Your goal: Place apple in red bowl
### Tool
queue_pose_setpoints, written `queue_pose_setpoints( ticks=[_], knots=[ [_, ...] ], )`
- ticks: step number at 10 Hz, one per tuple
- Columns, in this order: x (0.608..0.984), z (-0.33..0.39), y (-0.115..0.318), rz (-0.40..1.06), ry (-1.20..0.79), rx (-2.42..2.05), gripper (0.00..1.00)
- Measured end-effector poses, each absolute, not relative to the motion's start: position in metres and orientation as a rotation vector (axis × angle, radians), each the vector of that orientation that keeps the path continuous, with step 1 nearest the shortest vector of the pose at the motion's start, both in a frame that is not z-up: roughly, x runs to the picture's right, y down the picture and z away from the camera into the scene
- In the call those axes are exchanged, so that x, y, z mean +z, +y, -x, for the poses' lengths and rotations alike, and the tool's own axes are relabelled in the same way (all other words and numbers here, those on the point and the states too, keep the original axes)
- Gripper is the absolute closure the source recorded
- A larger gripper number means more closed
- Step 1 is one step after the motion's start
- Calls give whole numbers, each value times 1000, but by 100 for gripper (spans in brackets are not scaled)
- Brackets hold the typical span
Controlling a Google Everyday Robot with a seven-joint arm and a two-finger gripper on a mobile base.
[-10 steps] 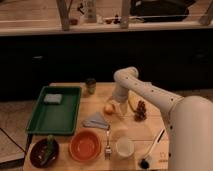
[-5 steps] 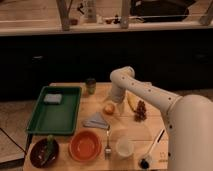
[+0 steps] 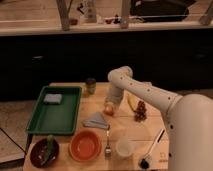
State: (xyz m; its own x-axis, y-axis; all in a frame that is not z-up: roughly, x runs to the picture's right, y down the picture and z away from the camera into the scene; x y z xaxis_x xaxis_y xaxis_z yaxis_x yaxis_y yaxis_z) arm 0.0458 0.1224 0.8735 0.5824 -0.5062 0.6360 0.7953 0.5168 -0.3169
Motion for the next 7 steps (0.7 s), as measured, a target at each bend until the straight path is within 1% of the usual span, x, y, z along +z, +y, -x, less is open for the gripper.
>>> queue_pose_setpoints(
  ticks=[2,3,7],
  knots=[
    [873,-43,123,637,-511,-829,96],
    [873,-43,124,639,-511,-831,100],
    [872,-42,124,640,-505,-842,100]
  ],
)
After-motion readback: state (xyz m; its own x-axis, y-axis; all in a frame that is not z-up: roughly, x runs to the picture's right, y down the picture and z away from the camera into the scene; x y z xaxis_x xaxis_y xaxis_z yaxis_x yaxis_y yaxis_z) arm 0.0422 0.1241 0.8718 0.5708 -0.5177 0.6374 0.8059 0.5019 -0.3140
